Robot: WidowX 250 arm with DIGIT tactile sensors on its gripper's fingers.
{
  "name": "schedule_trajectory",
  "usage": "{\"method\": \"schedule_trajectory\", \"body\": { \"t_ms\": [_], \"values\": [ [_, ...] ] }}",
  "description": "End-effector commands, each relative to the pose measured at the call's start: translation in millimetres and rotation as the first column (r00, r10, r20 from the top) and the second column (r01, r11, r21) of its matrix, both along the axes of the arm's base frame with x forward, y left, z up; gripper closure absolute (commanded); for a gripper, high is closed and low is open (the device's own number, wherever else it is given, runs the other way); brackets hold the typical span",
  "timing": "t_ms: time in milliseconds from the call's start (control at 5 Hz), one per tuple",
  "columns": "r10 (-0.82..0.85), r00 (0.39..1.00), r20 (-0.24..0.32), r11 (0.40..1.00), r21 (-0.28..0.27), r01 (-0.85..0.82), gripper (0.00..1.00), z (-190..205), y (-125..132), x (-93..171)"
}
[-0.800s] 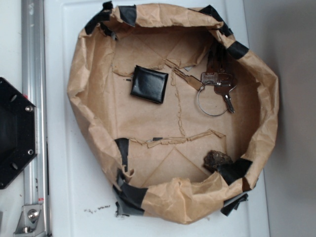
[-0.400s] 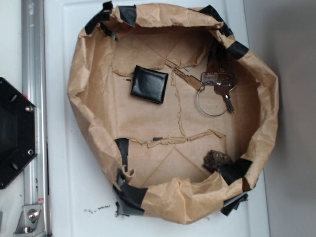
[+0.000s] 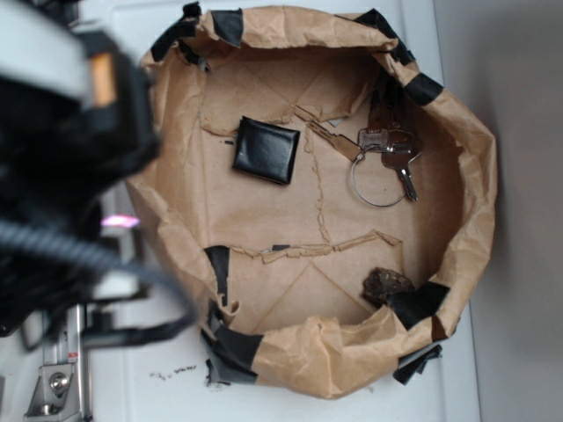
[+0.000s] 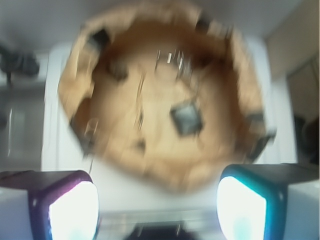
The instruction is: Grab the black box.
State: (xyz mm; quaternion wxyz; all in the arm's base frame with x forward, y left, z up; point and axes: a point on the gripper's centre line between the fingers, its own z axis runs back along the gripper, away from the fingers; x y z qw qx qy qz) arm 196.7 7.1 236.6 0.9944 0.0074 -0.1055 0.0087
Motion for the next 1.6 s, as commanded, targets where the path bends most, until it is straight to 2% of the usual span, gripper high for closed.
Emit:
{"method": "schedule_trajectory", "body": {
  "t_ms": [0, 200, 400, 600, 800, 1400],
  "values": [
    [-0.182, 0.983, -0.014, 0.983, -0.013, 0.181, 0.0, -76.1, 31.4, 75.6],
    [-0.342, 0.938, -0.058, 0.939, -0.053, 0.339, 0.0, -105.7, 39.9, 78.4],
    [-0.49, 0.862, -0.131, 0.871, -0.108, 0.478, 0.0, -126.3, 34.5, 63.3],
    [-0.44, 0.862, -0.252, 0.897, -0.085, 0.434, 0.0, -136.2, 27.5, 56.4],
    [-0.436, 0.857, -0.275, 0.897, -0.063, 0.437, 0.0, -132.6, 23.1, 50.0],
    [-0.436, 0.857, -0.275, 0.897, -0.063, 0.437, 0.0, -132.6, 23.1, 50.0]
  ]
}}
